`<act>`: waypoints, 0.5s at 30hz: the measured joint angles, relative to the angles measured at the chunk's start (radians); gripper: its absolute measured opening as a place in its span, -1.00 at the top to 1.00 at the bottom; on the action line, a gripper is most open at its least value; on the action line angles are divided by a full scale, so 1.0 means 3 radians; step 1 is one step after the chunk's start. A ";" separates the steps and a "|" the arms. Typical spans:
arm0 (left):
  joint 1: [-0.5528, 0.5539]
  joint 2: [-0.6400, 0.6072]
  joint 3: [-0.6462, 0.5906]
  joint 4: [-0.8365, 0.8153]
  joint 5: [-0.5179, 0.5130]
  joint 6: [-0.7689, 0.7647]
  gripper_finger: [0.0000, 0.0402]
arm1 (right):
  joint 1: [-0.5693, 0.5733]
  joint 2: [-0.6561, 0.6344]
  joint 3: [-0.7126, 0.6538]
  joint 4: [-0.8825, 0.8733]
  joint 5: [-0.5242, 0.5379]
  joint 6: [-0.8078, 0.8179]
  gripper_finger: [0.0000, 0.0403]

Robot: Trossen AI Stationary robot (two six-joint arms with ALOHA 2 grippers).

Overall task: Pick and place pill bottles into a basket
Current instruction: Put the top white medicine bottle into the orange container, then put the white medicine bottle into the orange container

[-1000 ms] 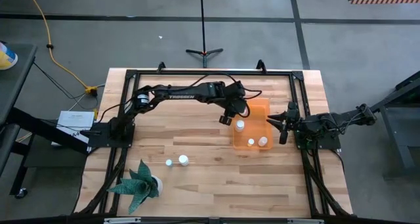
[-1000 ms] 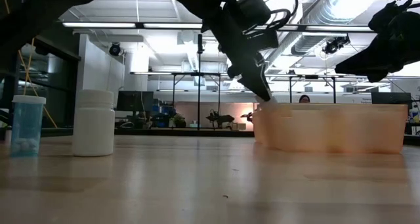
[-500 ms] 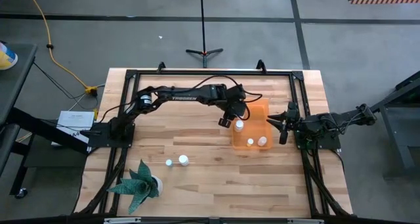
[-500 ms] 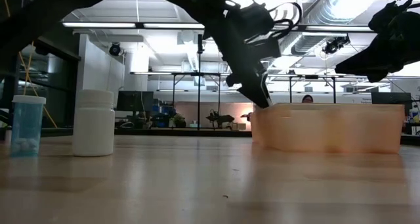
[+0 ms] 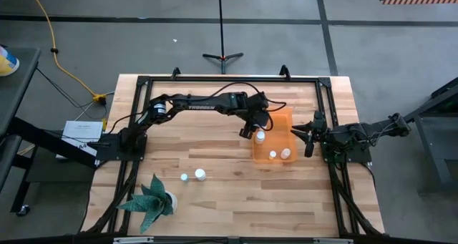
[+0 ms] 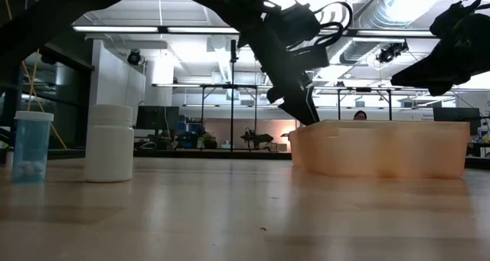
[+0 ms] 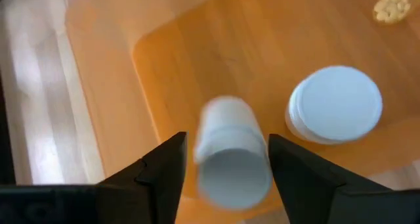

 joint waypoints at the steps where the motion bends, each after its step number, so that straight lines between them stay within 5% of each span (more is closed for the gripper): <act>1: 0.0000 0.0000 0.0000 0.0014 0.0000 -0.0016 -0.28 | 0.0000 0.0000 0.0000 0.0000 0.0000 0.0000 0.63; 15: -0.0001 -0.0001 -0.0001 0.0106 -0.0163 0.0009 -0.40 | 0.0001 -0.0001 0.0000 -0.0001 -0.0003 0.0003 0.63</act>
